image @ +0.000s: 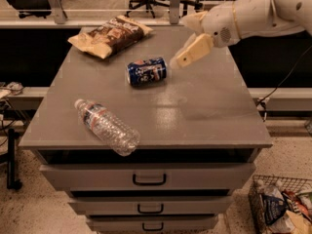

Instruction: Knock pepsi can over

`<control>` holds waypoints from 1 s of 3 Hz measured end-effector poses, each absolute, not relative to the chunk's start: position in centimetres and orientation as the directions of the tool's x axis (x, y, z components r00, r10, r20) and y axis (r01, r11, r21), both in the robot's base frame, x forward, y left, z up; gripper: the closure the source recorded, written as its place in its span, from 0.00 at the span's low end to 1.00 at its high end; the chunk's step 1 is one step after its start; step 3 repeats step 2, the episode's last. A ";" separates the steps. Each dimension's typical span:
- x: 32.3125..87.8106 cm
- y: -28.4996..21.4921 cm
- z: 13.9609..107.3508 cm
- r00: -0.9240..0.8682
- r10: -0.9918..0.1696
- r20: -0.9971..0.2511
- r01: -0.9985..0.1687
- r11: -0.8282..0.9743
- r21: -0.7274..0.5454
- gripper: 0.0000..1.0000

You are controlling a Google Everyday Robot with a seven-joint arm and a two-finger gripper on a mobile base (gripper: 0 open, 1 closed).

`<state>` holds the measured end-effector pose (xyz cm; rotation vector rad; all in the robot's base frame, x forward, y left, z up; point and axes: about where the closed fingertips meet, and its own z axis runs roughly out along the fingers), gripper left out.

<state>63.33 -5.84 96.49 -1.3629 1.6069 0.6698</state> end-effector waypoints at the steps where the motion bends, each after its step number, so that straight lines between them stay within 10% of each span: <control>1: 65.6 -11.7 99.8 0.034 -0.479 -0.877 -0.918 0.332 -0.217 0.00; 3: 66.5 -17.4 103.5 0.038 -0.515 -0.856 -0.864 0.413 -0.287 0.00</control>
Offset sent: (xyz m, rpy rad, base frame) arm 0.0431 -0.2176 0.1323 -0.1277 -0.2230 -0.3618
